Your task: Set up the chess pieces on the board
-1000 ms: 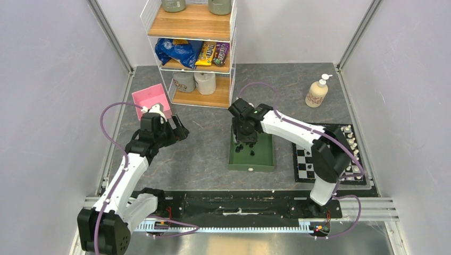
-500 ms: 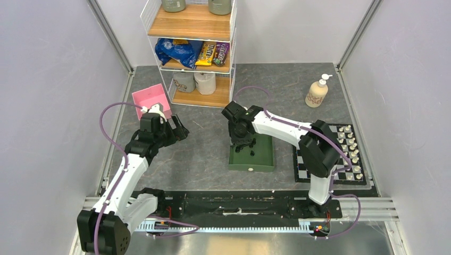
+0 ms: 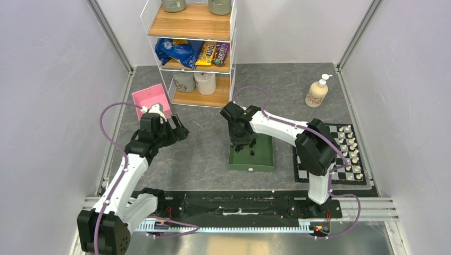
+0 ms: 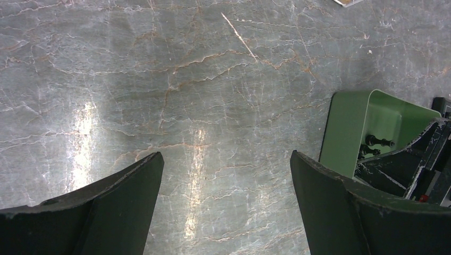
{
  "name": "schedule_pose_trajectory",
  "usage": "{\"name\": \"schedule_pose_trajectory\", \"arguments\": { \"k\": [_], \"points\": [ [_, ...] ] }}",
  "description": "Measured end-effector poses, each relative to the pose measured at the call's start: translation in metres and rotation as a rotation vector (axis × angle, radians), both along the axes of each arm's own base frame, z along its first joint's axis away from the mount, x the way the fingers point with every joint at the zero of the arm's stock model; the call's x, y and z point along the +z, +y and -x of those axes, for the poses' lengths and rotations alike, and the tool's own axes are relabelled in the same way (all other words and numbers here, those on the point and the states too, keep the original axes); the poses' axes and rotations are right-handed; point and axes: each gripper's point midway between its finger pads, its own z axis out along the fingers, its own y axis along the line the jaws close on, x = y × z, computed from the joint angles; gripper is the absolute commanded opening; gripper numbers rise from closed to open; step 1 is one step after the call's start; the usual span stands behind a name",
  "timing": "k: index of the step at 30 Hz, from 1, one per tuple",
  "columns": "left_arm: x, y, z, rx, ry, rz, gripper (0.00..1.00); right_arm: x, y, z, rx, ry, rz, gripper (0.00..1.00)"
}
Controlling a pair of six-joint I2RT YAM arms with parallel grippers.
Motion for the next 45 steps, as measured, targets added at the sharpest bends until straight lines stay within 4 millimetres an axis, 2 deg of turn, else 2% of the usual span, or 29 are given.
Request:
{"name": "schedule_pose_trajectory", "arguments": {
  "k": [6, 13, 22, 45],
  "points": [
    [0.0000, 0.0000, 0.0000, 0.000, 0.000, 0.000, 0.96, -0.0005, -0.0004, -0.0002, -0.001, -0.001, 0.003, 0.41],
    [-0.0001, 0.0000, 0.0000, 0.000, 0.000, 0.000, 0.96, -0.0002, 0.0016, 0.0007, 0.006, -0.003, 0.000, 0.46],
    [-0.0001, 0.0000, 0.0000, 0.000, 0.000, 0.000, 0.96, 0.0057, 0.0025, 0.0003, 0.006, -0.015, -0.011, 0.47],
    [-0.0020, 0.0000, -0.0001, 0.000, 0.008, -0.001, 0.96, 0.0021, -0.0020, -0.0036, -0.004, -0.032, 0.018, 0.37]
  ]
}}
